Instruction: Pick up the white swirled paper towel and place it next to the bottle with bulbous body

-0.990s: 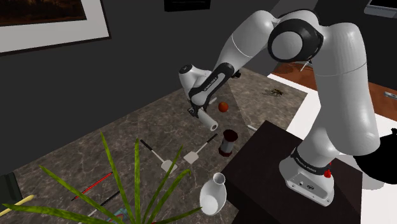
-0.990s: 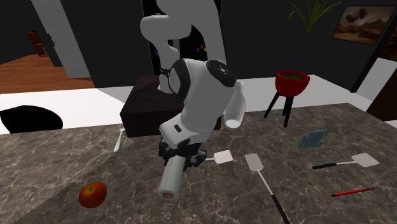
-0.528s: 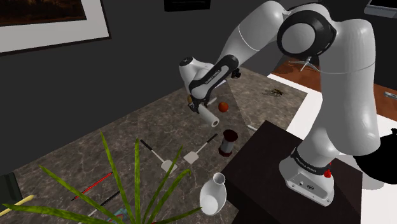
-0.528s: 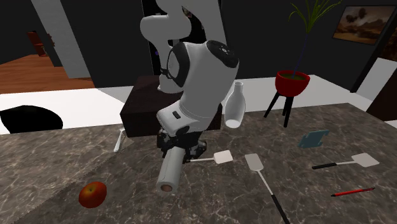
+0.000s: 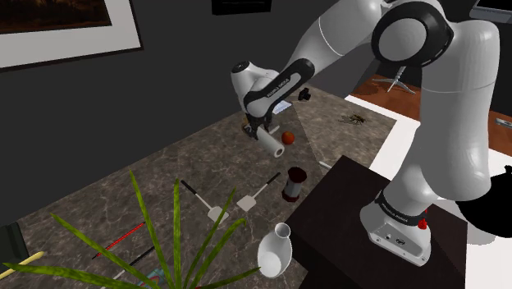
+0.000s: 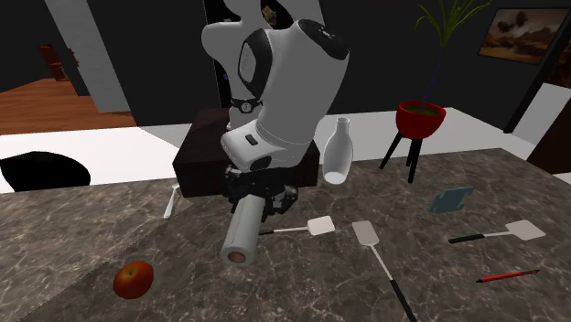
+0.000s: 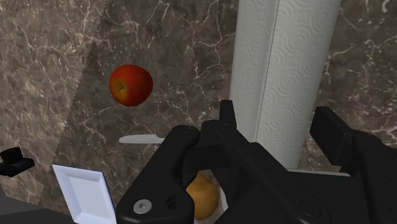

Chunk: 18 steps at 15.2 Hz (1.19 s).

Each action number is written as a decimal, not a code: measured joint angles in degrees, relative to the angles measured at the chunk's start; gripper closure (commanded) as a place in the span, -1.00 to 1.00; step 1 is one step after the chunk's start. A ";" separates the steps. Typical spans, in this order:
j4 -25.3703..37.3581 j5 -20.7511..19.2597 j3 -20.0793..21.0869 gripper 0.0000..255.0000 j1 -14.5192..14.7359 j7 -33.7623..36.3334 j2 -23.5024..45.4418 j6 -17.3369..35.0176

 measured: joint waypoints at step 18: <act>1.94 0.04 -0.23 1.00 0.76 -2.53 -9.10 -10.74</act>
